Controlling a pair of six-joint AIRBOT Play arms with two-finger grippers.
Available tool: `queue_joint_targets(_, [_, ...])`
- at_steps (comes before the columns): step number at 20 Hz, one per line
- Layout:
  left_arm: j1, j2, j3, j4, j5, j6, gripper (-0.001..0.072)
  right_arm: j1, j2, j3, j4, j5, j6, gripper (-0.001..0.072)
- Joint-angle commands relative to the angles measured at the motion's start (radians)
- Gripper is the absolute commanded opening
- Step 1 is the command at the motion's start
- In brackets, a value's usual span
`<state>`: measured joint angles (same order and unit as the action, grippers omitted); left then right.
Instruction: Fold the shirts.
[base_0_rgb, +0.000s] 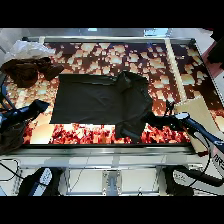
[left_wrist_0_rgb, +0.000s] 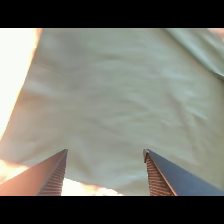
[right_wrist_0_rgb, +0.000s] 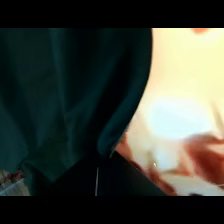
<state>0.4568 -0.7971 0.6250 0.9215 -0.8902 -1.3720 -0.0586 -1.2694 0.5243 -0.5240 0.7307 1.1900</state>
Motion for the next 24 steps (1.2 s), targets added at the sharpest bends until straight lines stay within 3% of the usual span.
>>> queue_joint_targets(1, [0.013,-0.004,-0.077,0.233,0.058,-0.349,0.0549,0.001,0.045,0.001,0.039,0.053,-0.049,0.0027])
queue_joint_targets(3, [0.034,-0.013,-0.143,0.187,0.066,-0.412,0.0549,0.001,0.066,0.001,0.043,0.077,-0.062,0.0027])
queue_joint_targets(6, [0.041,-0.045,-0.208,0.082,0.154,-0.416,0.0548,0.001,0.092,0.001,0.052,0.104,-0.066,0.0027])
queue_joint_targets(17, [0.040,-0.237,-0.214,-0.036,0.264,-0.408,0.0537,0.001,0.135,0.001,0.055,0.121,-0.066,0.0027])
queue_joint_targets(19, [0.040,-0.238,-0.214,-0.041,0.291,-0.408,0.0482,0.001,0.135,0.001,0.056,0.119,-0.066,0.0027])
queue_joint_targets(21, [0.040,-0.248,-0.214,-0.061,0.314,-0.407,0.0476,0.001,0.135,0.001,0.060,0.114,-0.066,0.0027])
queue_joint_targets(24, [0.022,-0.275,-0.214,-0.124,0.338,-0.352,0.0476,0.001,0.135,0.001,0.074,0.098,-0.066,0.0027])
